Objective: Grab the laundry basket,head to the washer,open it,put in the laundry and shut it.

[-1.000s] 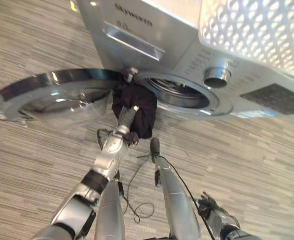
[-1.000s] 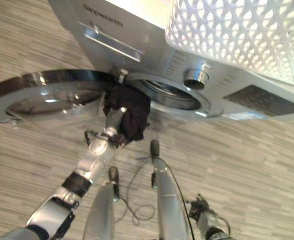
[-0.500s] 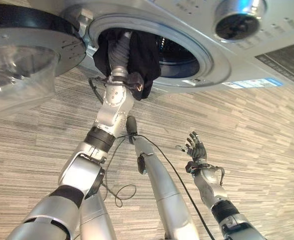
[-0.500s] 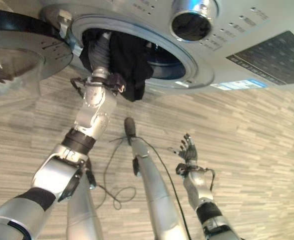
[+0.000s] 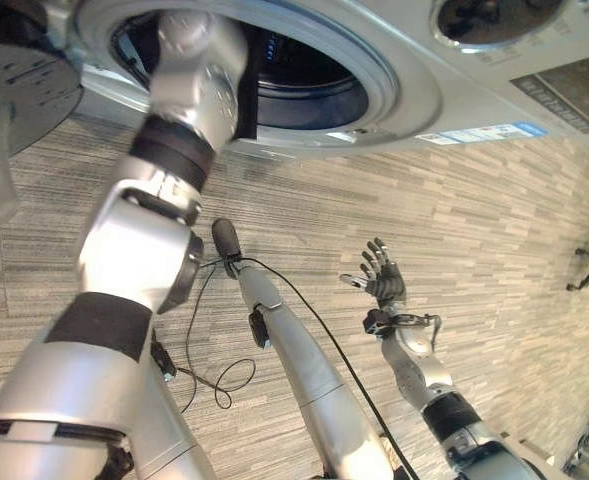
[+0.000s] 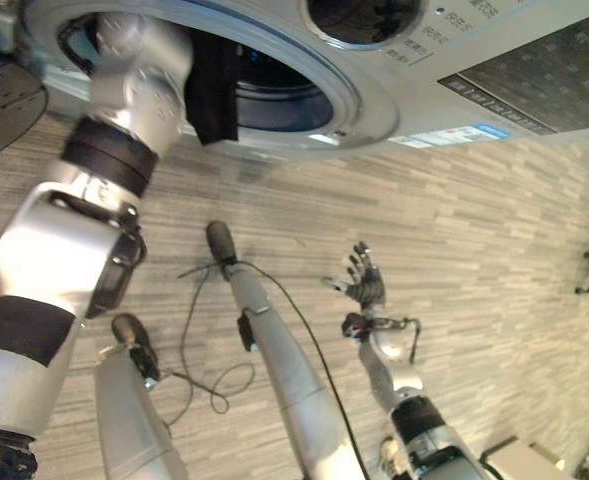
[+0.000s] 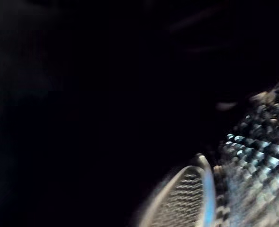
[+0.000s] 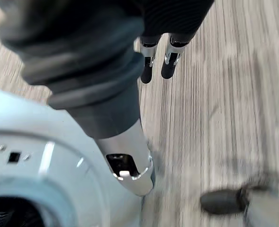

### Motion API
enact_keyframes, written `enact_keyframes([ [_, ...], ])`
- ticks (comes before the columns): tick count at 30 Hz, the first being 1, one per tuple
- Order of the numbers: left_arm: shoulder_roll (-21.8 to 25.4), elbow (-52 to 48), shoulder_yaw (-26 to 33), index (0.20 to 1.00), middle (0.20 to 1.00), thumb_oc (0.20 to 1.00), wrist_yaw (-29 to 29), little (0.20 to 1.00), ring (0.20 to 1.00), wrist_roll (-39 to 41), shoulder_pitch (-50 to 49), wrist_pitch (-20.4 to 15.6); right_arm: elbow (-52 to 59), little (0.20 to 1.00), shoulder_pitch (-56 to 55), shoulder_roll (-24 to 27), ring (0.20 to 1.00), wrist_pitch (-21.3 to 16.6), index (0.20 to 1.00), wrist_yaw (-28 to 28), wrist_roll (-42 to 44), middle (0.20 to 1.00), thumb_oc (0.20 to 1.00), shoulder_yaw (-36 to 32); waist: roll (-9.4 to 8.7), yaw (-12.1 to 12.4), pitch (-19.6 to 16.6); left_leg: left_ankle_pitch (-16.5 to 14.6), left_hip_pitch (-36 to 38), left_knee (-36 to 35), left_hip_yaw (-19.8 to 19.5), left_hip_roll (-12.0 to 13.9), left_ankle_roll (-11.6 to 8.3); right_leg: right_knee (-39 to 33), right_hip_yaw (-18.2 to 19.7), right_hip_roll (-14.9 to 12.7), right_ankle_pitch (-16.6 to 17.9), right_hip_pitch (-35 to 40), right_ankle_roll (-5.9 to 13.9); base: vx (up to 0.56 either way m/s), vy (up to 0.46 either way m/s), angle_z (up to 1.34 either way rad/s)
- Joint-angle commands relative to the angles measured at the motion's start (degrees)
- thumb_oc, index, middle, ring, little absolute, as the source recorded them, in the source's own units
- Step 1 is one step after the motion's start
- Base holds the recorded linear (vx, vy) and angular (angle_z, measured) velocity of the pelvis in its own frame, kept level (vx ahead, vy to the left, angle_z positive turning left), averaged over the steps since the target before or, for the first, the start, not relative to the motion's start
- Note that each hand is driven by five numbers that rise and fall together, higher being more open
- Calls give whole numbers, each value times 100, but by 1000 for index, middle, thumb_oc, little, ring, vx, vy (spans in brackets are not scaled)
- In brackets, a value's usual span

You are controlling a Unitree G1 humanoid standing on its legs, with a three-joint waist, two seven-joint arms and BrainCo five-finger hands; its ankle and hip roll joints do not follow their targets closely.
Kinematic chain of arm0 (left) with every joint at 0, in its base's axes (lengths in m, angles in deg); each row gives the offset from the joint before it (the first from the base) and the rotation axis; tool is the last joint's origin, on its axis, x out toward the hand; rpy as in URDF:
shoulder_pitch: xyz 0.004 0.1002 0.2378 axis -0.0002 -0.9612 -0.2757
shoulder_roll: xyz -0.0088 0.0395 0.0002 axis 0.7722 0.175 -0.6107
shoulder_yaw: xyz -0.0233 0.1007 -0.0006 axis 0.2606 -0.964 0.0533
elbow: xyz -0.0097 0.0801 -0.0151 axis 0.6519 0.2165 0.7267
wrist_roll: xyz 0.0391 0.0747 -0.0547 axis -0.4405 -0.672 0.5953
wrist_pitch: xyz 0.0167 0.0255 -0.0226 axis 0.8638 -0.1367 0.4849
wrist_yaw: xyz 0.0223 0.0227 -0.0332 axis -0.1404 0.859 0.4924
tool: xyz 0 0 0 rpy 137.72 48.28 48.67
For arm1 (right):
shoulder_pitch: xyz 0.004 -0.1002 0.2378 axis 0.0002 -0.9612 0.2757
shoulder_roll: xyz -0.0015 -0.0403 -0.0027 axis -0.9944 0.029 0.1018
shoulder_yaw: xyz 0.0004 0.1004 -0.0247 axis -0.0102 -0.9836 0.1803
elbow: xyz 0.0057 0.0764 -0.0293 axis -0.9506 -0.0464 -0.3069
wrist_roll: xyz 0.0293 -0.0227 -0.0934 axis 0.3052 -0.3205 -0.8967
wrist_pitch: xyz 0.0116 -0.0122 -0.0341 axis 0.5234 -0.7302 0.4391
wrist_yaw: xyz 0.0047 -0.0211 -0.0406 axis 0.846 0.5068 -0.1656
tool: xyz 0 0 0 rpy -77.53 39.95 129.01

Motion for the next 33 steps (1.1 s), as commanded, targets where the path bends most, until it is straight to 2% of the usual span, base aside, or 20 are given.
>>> enact_keyframes([
  [1,156,-1879,99,200,200,200,472,200,200,707,1297,-1337,411,1000,-899,377,1000,182,1000,208,-225,1000,1000,-262,569,4,-572,335,2060,-1512,-674,1140,-184,981,141,-261,-982,-84,775,0,0,0],
  [3,75,-2049,88,200,200,200,437,200,200,599,1133,-1260,499,1000,-1048,427,1000,225,1000,155,-228,1000,1000,-286,573,34,-574,365,2105,-1577,-648,1155,-197,983,138,-250,-970,-101,769,0,0,0],
  [4,85,-2030,46,200,200,200,367,200,200,377,962,-1077,553,1000,-1145,451,1000,222,1000,123,-222,1000,1000,-304,572,53,-545,400,2134,-1613,-628,1162,-215,1000,130,-248,-949,-111,762,0,0,0],
  [5,88,-1989,-59,501,501,501,359,501,501,204,913,-945,631,1000,-1170,497,1000,226,1000,126,-245,1000,1000,-327,574,54,-536,407,2153,-1650,-613,1182,-221,990,128,-251,-935,-116,763,-22,-46,1],
  [6,146,-1891,-257,1000,1000,1000,374,1000,1000,-95,826,-632,815,1000,-1281,528,1000,234,1000,93,-238,1000,1000,-390,559,66,-534,424,2170,-1672,-600,1188,-227,978,126,-263,-909,-106,761,-27,-49,-1],
  [7,339,-1148,-745,1000,1000,1000,731,1000,1000,-515,812,188,912,1000,-1329,601,1000,219,1000,19,-181,1000,1000,-486,582,86,-528,468,2167,-1683,-621,1191,-235,935,118,-294,-880,-83,757,-31,-54,0],
  [8,561,-552,-1131,1000,1000,1000,1074,1000,1000,-730,912,581,962,1000,-1371,613,1000,212,1000,-30,-164,1000,1000,-594,612,88,-523,496,2141,-1672,-646,1173,-232,903,115,-325,-860,-68,754,-36,-7,-1],
  [9,950,463,-1921,1000,1000,1000,1538,1000,1000,-1746,1237,1319,943,1000,-1337,672,1000,183,1000,-133,-134,1000,1000,-720,703,129,-524,499,2107,-1646,-654,1165,-230,894,115,-379,-842,-58,760,-38,15,1],
  [10,1118,912,-2364,1000,1000,1000,1878,1000,1000,-2156,1446,1516,958,1000,-1323,661,1000,185,1000,-179,-145,1000,1000,-817,722,128,-500,535,2069,-1659,-671,1144,-233,865,112,-420,-812,-58,761,-58,61,4],
  [11,1472,1236,-3553,1000,1000,1000,2366,1000,1000,-4013,1805,1930,1056,1000,-1374,686,1000,263,1000,-329,-267,1000,1000,-1047,840,180,-509,569,2046,-1689,-657,1127,-224,852,128,-483,-777,-34,769,-52,56,7],
  [12,1499,1340,-3964,1000,1000,1000,2335,1000,1000,-4821,1942,2053,1029,1000,-1380,671,1000,287,1000,-395,-304,1000,1000,-1056,878,214,-521,579,2050,-1696,-633,1122,-210,858,133,-489,-768,-31,773,-39,54,11],
  [13,1488,1348,-3974,1000,1000,1000,2333,1000,1000,-4833,1954,2054,1025,1000,-1373,657,1000,286,1000,-396,-306,1000,1000,-1058,860,218,-512,576,2058,-1696,-627,1121,-209,863,138,-489,-771,-28,774,-22,40,16],
  [14,1430,1441,-4601,1000,1000,1000,2244,1000,1000,-6101,2196,2177,1025,1000,-1375,660,1000,274,1000,-501,-323,1000,1000,-1056,870,223,-520,566,2139,-1759,-554,1161,-196,858,143,-475,-756,-3,798,-13,25,23],
  [15,1424,1444,-4606,1000,1000,1000,2241,1000,1000,-6106,2200,2176,1024,1000,-1374,653,1000,274,1000,-503,-324,1000,1000,-1059,853,230,-512,566,2160,-1766,-540,1163,-195,858,152,-471,-756,6,799,-13,64,21],
  [16,1265,1253,-5665,1000,1000,1000,2515,1000,1000,-7734,2381,2160,900,1000,-1296,750,1000,243,1000,-558,-314,1000,1000,-990,879,216,-503,528,2242,-1802,-487,1232,-189,855,160,-441,-765,29,819,-7,34,16],
  [18,1263,1255,-5686,1000,1000,1000,2517,1000,1000,-7743,2395,2160,886,1000,-1274,728,1000,236,1000,-559,-315,1000,1000,-982,845,211,-489,542,2255,-1809,-475,1224,-190,846,173,-443,-752,36,817,-7,45,5],
  [19,1401,1032,-6051,1000,1000,1000,2943,1000,1000,-8727,2170,2249,830,1000,-1317,882,1000,266,1000,-553,-310,1000,1000,-1052,962,205,-474,498,2421,-1864,-394,1284,-172,865,189,-418,-781,69,844,0,57,-4],
  [23,1454,269,-6018,1000,1000,1000,3206,1000,1000,-8579,2054,2308,844,1000,-1403,808,1000,317,1000,-516,-221,1000,1000,-1088,891,222,-390,503,2652,-1948,-308,1300,-140,937,227,-381,-839,109,849,3,43,-14],
  [30,1526,-681,-4982,1000,1000,1000,2614,1000,1000,-8195,1414,2280,701,1000,-1453,825,1000,265,1000,-573,-334,1000,1000,-975,872,301,-278,574,2818,-2034,-257,1206,-134,921,261,-488,-849,156,841,-4,11,-3],
  [33,2047,-1745,-3972,1000,1000,1000,2108,1000,1000,-7725,446,2093,625,1000,-1478,780,1000,208,1000,-660,-419,1000,1000,-855,873,402,-222,711,3012,-2213,-225,1022,-155,692,253,-670,-721,380,856,-46,48,7],
])
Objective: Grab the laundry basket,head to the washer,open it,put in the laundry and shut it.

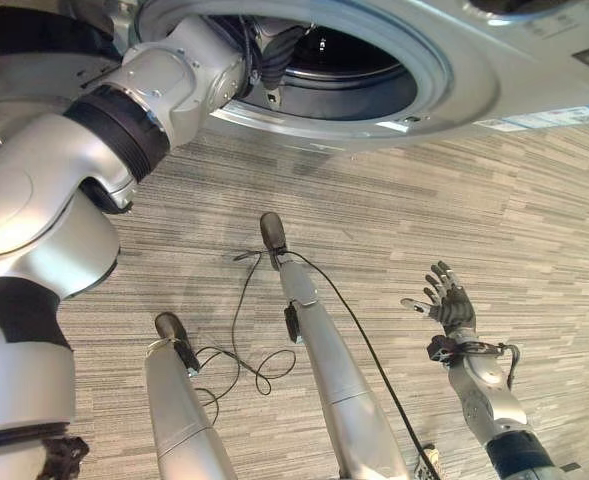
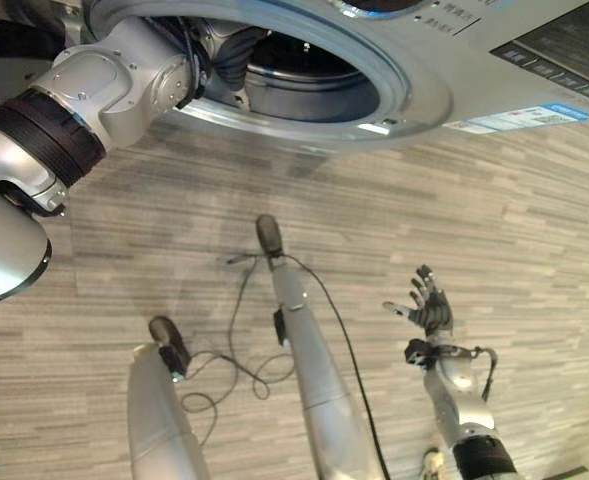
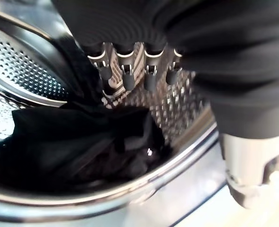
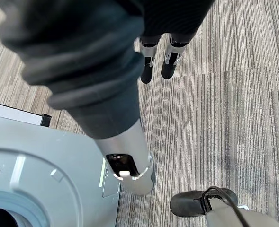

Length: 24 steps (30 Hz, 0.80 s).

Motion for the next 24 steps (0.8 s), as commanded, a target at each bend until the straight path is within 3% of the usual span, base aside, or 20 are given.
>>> enact_keyframes([
  [1,314,-171,827,1000,1000,1000,-1099,1000,1000,192,-307,-312,58,1000,-249,172,1000,-113,1000,-31,-276,1000,1000,67,236,-251,-243,678,1991,-1542,-544,457,357,529,-136,-464,-765,222,759,-45,38,10],
  [7,-149,-583,1859,1000,1000,1000,-1134,1000,1000,1188,-1259,-432,-188,1000,-425,339,1000,93,1000,-78,-781,1000,1000,301,68,-378,-163,682,2593,-1946,-389,72,339,-67,-88,-792,-509,986,768,-30,43,30],
  [8,-900,-1648,2356,1000,1000,1000,-1174,1000,1000,1366,-1907,-432,-791,1000,-228,238,1000,139,1000,-6,-907,1000,1000,358,109,-300,-56,709,2867,-2160,-346,-146,348,-290,-117,-988,-473,1315,782,-23,57,29],
  [9,-890,-1687,2382,1000,1000,1000,-1162,1000,1000,1357,-1936,-407,-807,1000,-225,249,1000,126,1000,-9,-905,1000,1000,368,109,-315,-46,730,2897,-2187,-344,-157,349,-313,-116,-998,-458,1345,782,-106,150,29],
  [10,-942,-2265,2862,1000,1000,1000,-1046,1000,1000,1384,-2985,-497,-1285,1000,141,81,1000,262,1000,37,-1222,1000,1000,478,109,-221,57,904,3175,-2439,-234,-465,301,-597,-83,-1217,-289,1710,747,-93,128,25],
  [13,-964,-2761,3190,1000,1000,1000,-731,1000,1000,1505,-4399,-710,-1879,1000,241,-112,1000,435,1000,6,-1483,1000,1000,625,143,-49,86,988,3867,-2850,-94,-719,295,-859,-161,-1380,-288,2429,729,-1,116,23],
  [14,-964,-2762,3191,1000,1000,1000,-731,1000,1000,1505,-4400,-709,-1880,1000,242,-112,1000,435,1000,6,-1482,1000,1000,626,142,-49,91,989,3874,-2854,-93,-719,295,-861,-162,-1380,-288,2435,729,81,45,29],
  [16,-1130,-2888,3244,1000,1000,1000,-438,1000,1000,1809,-5724,-848,-2634,1000,252,-312,1000,607,1000,-123,-1867,1000,1000,872,247,222,40,1188,4572,-3368,-130,-805,269,-928,-341,-1545,-376,3171,725,93,31,22],
  [20,-1278,-2639,3181,1000,1000,1000,-166,1000,1000,1937,-6392,-824,-3304,1000,240,-402,1000,745,1000,-161,-2183,1000,1000,971,357,359,-16,1458,5101,-3751,-163,-822,269,-1001,-591,-1656,-488,3795,711,77,12,56],
  [21,-1407,-2477,3180,1000,1000,1000,-27,1000,1000,1969,-6846,-743,-3624,1000,101,-461,1000,834,1000,-226,-2291,1000,1000,949,448,406,-31,1950,5240,-3682,64,-796,283,-1149,-878,-1826,-581,4393,674,29,32,49],
  [24,-1499,-2163,3174,1000,1000,1000,118,1000,1000,1783,-7234,-697,-4193,1000,-31,-566,1000,901,1000,-251,-2490,1000,1000,873,539,388,-167,2119,5547,-3764,830,-647,356,-1351,-1272,-1956,-655,5164,660,78,101,98],
])
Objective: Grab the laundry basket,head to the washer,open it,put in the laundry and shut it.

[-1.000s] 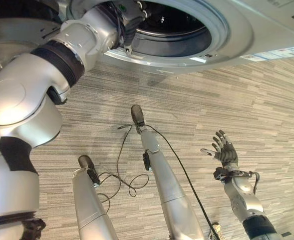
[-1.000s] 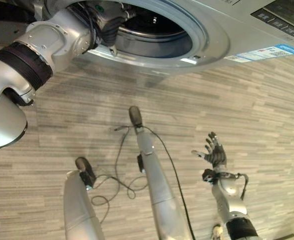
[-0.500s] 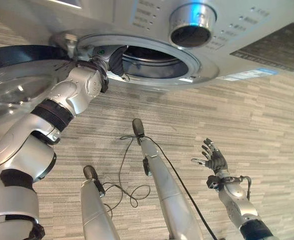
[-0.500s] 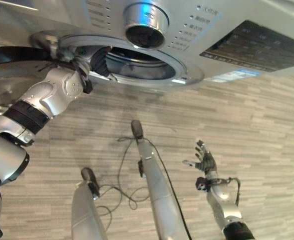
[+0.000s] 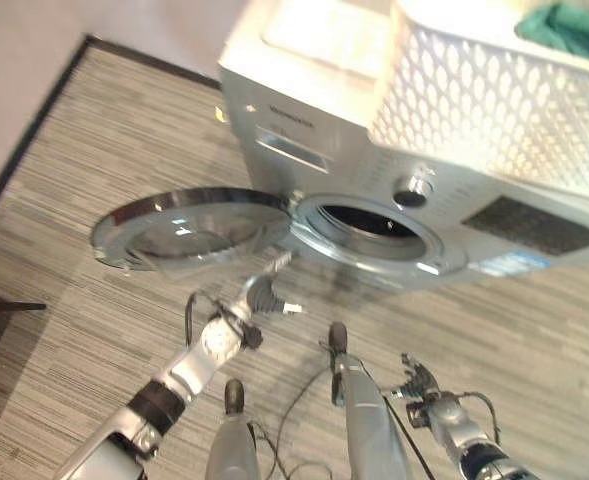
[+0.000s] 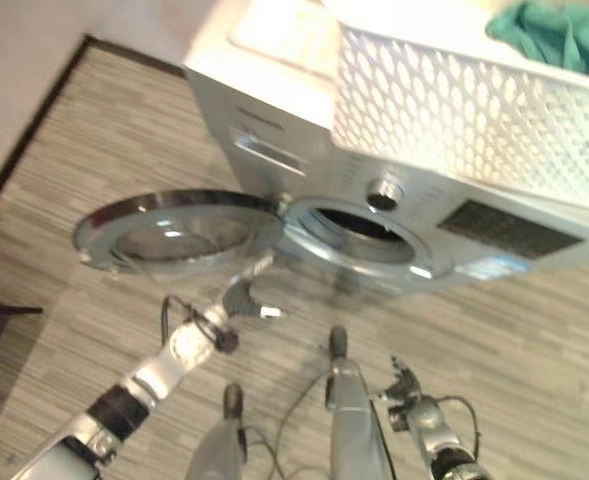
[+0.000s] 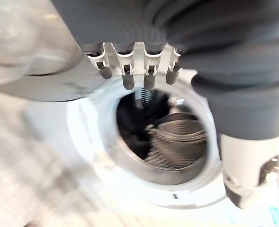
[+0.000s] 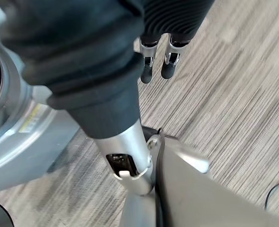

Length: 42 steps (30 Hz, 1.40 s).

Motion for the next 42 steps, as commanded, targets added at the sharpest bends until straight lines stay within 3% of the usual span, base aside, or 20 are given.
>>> enact_keyframes([
  [1,140,-53,38,1000,1000,1000,236,1000,1000,-33,397,-192,-154,1000,-574,-88,1000,180,1000,-188,-441,1000,1000,109,74,-267,-102,55,824,-31,1051,418,100,-680,-6,-456,91,857,465,168,143,139],
  [2,184,13,185,1000,1000,1000,257,1000,1000,-13,138,-173,-253,1000,-597,-129,1000,221,1000,-232,-522,1000,1000,93,91,-228,-234,21,1019,-280,1107,421,107,-737,-45,-419,65,1044,486,227,163,102],
  [3,248,115,419,1000,1000,1000,264,1000,1000,-50,-251,-141,-384,1000,-618,-172,1000,216,1000,-245,-578,1000,1000,17,78,-106,-431,167,1239,-534,903,330,143,-961,-77,-379,150,1361,514,222,153,46],
  [6,342,185,772,1000,1000,1000,315,1000,1000,-85,-809,-60,-239,1000,-740,-166,1000,191,1000,-273,-502,1000,1000,-192,-4,-14,-798,281,1637,-1065,982,242,121,-1384,-164,-384,302,1753,619,109,87,-2],
  [14,159,523,1172,1000,1000,1000,271,1000,1000,-127,-1450,70,-101,1000,-739,-191,1000,249,1000,-283,-512,1000,1000,-247,-127,190,-1187,431,1889,-1428,935,379,30,-1635,-193,-206,168,2116,603,63,-39,9],
  [20,26,616,1230,1000,1000,1000,179,1000,1000,-115,-1569,91,297,1000,-689,-135,1000,188,1000,-217,-240,1000,1000,-223,-123,217,-1211,837,1738,-970,946,821,-168,-1800,25,309,-206,2337,314,46,-139,-2],
  [22,24,617,1229,1000,1000,1000,178,1000,1000,-115,-1568,90,298,1000,-689,-134,1000,188,1000,-217,-240,1000,1000,-223,-119,218,-1210,832,1736,-964,945,827,-170,-1800,25,314,-207,2338,312,41,-114,-8],
  [23,30,635,1287,1000,1000,1000,221,1000,1000,-5,-1613,79,331,1000,-735,-143,1000,182,1000,-230,-204,1000,1000,-223,-203,298,-1110,973,1542,-133,699,936,-116,-1813,231,540,-288,2519,113,24,-319,-9],
  [24,-28,705,1241,1000,1000,1000,252,1000,1000,137,-1554,80,299,1000,-805,-131,1000,189,1000,-177,-264,1000,1000,-156,-372,452,-869,872,842,1214,-115,593,56,-1813,441,643,-378,2704,-39,10,-313,-12],
  [25,-24,709,1241,1000,1000,1000,252,1000,1000,138,-1545,78,298,1000,-797,-136,1000,189,1000,-177,-265,1000,1000,-160,-378,403,-905,883,731,1269,-175,562,66,-1813,394,622,-364,2654,-33,-23,-118,-14],
  [26,-98,762,1166,1000,1000,1000,148,1000,1000,175,-1414,92,167,1000,-779,-106,1000,167,1000,-59,-139,1000,1000,-209,-429,440,-833,360,555,859,-475,83,173,-1813,487,551,-405,2642,31,2,59,-12],
  [27,-100,772,1160,1000,1000,1000,144,1000,1000,175,-1400,89,161,1000,-770,-108,1000,163,1000,-59,-138,1000,1000,-215,-446,429,-834,380,545,848,-479,50,188,-1813,475,520,-403,2635,44,27,82,2],
  [28,-129,759,1153,1000,1000,1000,133,1000,1000,181,-1372,95,129,1000,-759,-101,1000,157,1000,-38,-74,1000,1000,-275,-447,398,-863,197,575,528,-498,-93,233,-1813,505,505,-404,2604,62,2,69,-4],
  [30,-191,844,1194,1000,1000,1000,118,1000,1000,242,-1458,90,245,1000,-855,-110,1000,57,1000,-21,347,1000,1000,-743,-354,239,-990,97,888,-144,-69,3,240,-1813,626,461,-356,2551,199,55,161,-51],
  [33,-190,948,1258,1000,1000,1000,105,1000,1000,88,-1562,135,367,1000,-972,-86,1000,9,1000,13,600,1000,1000,-1150,-276,174,-1045,79,1170,-414,170,-91,283,-1813,735,376,-256,2549,301,86,195,-83],
  [34,-171,981,1381,1000,1000,1000,167,1000,1000,139,-1718,154,451,1000,-1099,-42,1000,-22,1000,5,831,1000,1000,-1501,-214,121,-1093,118,1513,-731,496,-69,292,-1812,796,278,-207,2559,382,84,205,-85],
  [42,-211,1137,1624,1000,1000,1000,105,1000,1000,35,-1838,159,1024,1000,-1242,305,1000,-219,1000,266,1263,1000,1000,-2509,-90,-56,-1166,50,2021,-1135,855,-274,399,-1807,1066,57,-101,2506,546,46,88,-41],
])
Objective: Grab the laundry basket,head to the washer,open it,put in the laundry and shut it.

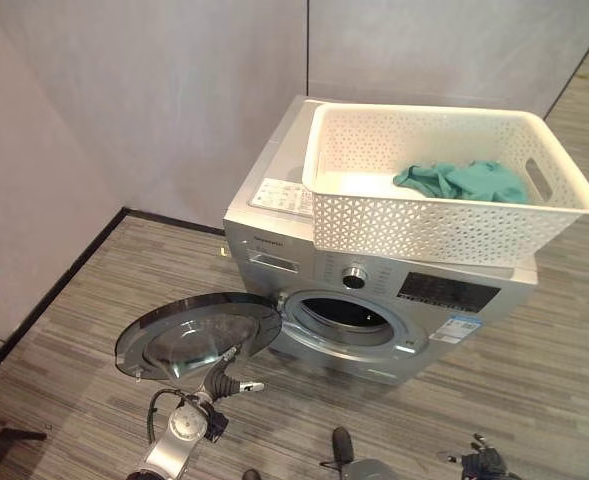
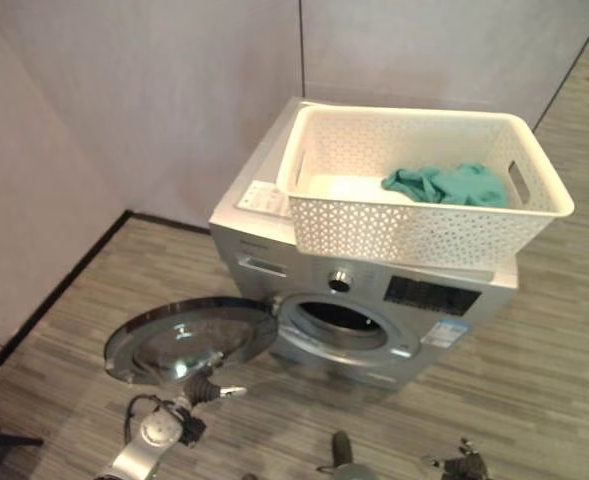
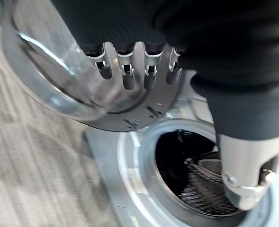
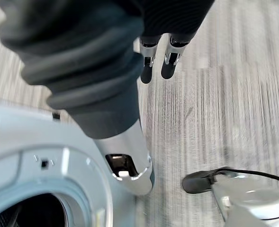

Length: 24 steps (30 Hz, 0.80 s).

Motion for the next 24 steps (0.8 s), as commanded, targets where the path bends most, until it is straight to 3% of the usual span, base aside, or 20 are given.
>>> enact_keyframes([
  [1,37,14,185,1000,1000,1000,-96,1000,1000,-118,149,-139,394,1000,387,177,1000,-365,1000,233,368,1000,1000,-430,-167,74,-45,-570,193,367,-102,175,-5,60,203,-556,-451,193,532,16,28,5],
  [10,-37,76,191,1000,1000,1000,-129,1000,1000,-48,221,-115,766,1000,394,225,1000,-580,1000,478,923,1000,1000,-1047,-139,-3,-81,-560,257,269,-80,144,10,57,189,-583,-428,184,567,29,47,1],
  [11,-167,178,141,1000,1000,1000,-248,1000,1000,-82,345,-202,1084,1000,244,591,1000,-1061,1000,748,1739,1000,1000,-2221,-161,-97,-126,-484,307,94,-143,170,-16,54,159,-610,-403,161,629,269,412,-1],
  [12,-186,196,117,1000,1000,1000,-256,1000,1000,-83,359,-211,1052,1000,239,617,1000,-1075,1000,719,1760,1000,1000,-2240,-135,-74,-140,-519,325,81,-144,176,-14,54,160,-605,-438,170,640,269,412,10],
  [15,-188,197,115,1000,1000,1000,-257,1000,1000,-84,360,-212,1050,1000,239,620,1000,-1076,1000,716,1762,1000,1000,-2241,-133,-69,-139,-521,327,81,-141,178,-14,54,162,-603,-438,169,639,-28,-16,21],
  [16,-216,482,-495,1000,1000,1000,-95,1000,1000,-168,520,-218,-207,1000,1365,114,1000,-906,1000,1407,1100,1000,1000,-717,-198,103,-110,-460,151,96,-273,115,-3,54,-29,-617,-413,141,606,-136,-107,-20],
  [17,-285,891,-509,1000,1000,1000,-157,1000,1000,-82,653,-168,-291,1000,405,362,1000,-451,1000,204,1564,1000,1000,-767,-367,78,-154,-392,110,66,-272,111,-42,54,-154,-639,-398,172,573,-117,-106,-14],
  [20,-244,833,-341,1000,1000,1000,-200,1000,1000,11,690,-144,-69,1000,89,548,1000,-453,1000,103,1357,1000,1000,-777,-372,33,-209,-427,105,66,-253,127,-69,54,-177,-643,-396,162,612,-3,-12,48],
  [22,-85,252,-130,1000,1000,1000,-133,1000,1000,-15,457,-112,670,1000,-88,254,1000,-467,1000,-77,1119,1000,1000,-556,-332,46,-190,-407,98,66,-246,148,-70,54,-215,-647,-377,183,619,-30,11,-2],
  [24,-70,230,-124,1000,1000,1000,-126,1000,1000,-16,435,-100,695,1000,-108,239,1000,-456,1000,-67,1110,1000,1000,-551,-340,39,-198,-407,99,66,-250,148,-70,54,-219,-648,-378,186,619,-7,0,-5],
])
